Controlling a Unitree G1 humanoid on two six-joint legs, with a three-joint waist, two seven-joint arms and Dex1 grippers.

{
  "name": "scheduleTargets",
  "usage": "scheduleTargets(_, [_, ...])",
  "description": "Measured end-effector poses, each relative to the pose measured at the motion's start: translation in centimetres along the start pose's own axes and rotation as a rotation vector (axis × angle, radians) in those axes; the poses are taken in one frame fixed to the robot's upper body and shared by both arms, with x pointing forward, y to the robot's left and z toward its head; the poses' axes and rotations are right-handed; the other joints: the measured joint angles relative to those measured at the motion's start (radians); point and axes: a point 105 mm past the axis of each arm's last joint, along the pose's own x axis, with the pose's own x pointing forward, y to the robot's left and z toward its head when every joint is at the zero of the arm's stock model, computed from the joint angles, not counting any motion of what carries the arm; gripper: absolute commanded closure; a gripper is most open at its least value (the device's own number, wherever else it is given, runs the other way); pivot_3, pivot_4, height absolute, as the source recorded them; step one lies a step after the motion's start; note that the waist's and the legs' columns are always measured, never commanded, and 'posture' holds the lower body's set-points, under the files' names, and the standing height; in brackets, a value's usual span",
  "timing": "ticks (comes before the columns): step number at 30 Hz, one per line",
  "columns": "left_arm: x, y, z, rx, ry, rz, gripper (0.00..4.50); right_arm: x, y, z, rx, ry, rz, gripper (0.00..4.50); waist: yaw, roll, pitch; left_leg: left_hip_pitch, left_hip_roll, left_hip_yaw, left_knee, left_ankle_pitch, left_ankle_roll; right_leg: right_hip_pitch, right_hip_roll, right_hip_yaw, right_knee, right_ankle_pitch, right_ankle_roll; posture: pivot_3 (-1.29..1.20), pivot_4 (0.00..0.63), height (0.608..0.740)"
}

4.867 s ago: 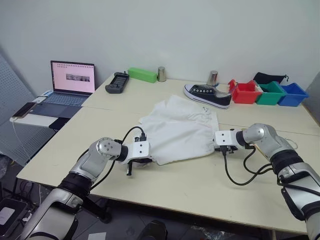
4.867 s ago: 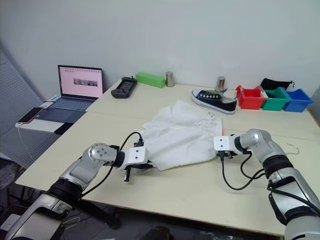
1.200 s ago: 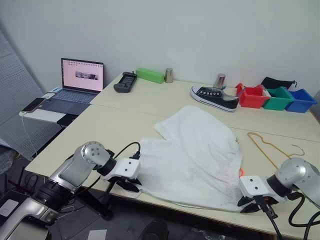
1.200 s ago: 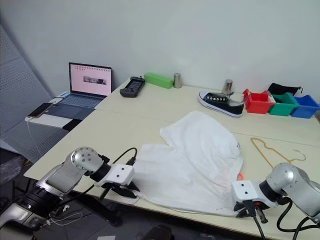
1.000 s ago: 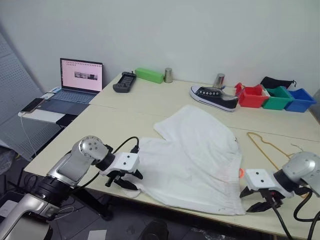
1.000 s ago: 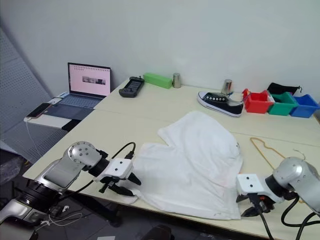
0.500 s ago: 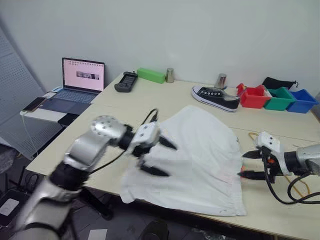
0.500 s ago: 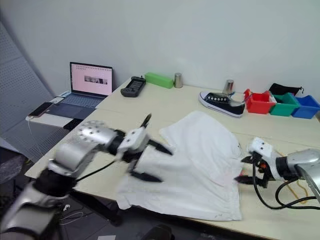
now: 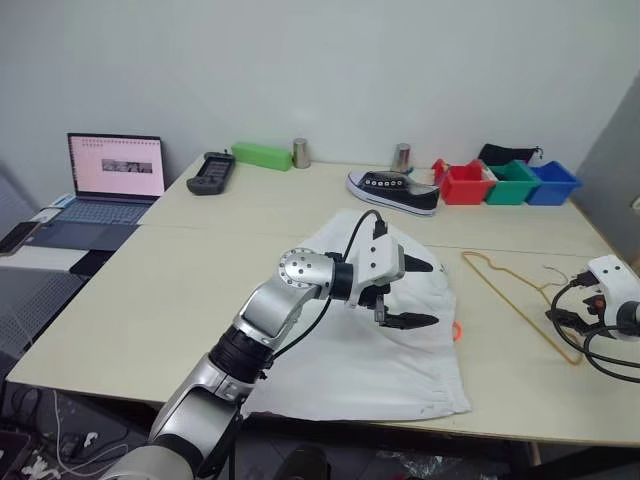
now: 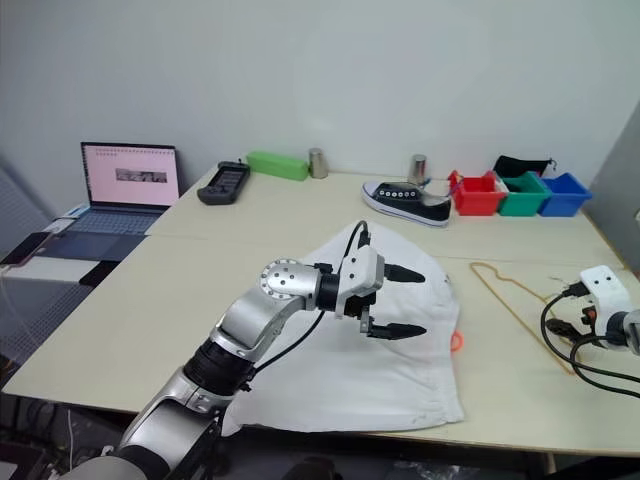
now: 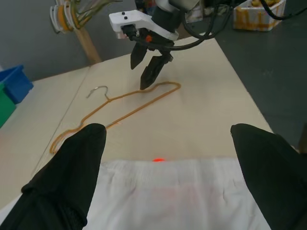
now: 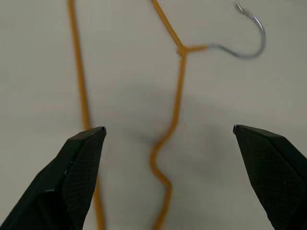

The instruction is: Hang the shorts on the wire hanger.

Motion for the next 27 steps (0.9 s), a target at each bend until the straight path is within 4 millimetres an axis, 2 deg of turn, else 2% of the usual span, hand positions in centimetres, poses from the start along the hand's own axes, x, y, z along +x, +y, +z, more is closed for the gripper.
scheduleTargets(3, [0.5,0.1,0.1,-0.003,-0.009,0.017,0.07,0.3,-0.9,-1.4,0.045,0.044,-0.023,0.0,-0.024,0.0,0.0,0.005,0.0,0.001,0.0,0.0,0.001,0.001,0.0,0.003,0.004,-0.001,-0.001,0.26,0.0,0.74])
scheduleTargets(7, [0.7,0.2,0.2,-0.003,-0.014,0.023,0.07,0.7,-0.9,-2.1,0.087,0.064,-0.008,0.0,-0.049,0.001,0.0,0.009,0.0,0.004,-0.001,0.0,0.001,0.003,0.0,0.007,0.007,-0.002,-0.003,0.26,0.0,0.74])
scheduleTargets(13, [0.4,0.3,-0.1,0.001,0.003,0.031,0.07,1.6,0.3,-1.5,0.14,0.046,0.057,0.0,-0.079,0.002,-0.001,0.011,0.001,0.005,-0.005,0.0,0.001,0.003,0.001,0.011,0.008,-0.003,-0.005,0.28,0.0,0.74])
scheduleTargets(27, [-0.5,0.5,-0.3,0.023,0.035,0.06,0.07,2.3,1.6,-0.8,0.194,0.019,0.099,0.0,-0.077,0.002,-0.001,0.011,0.001,0.005,-0.006,0.0,0.001,0.002,0.001,0.012,0.008,-0.003,-0.005,0.29,0.0,0.74])
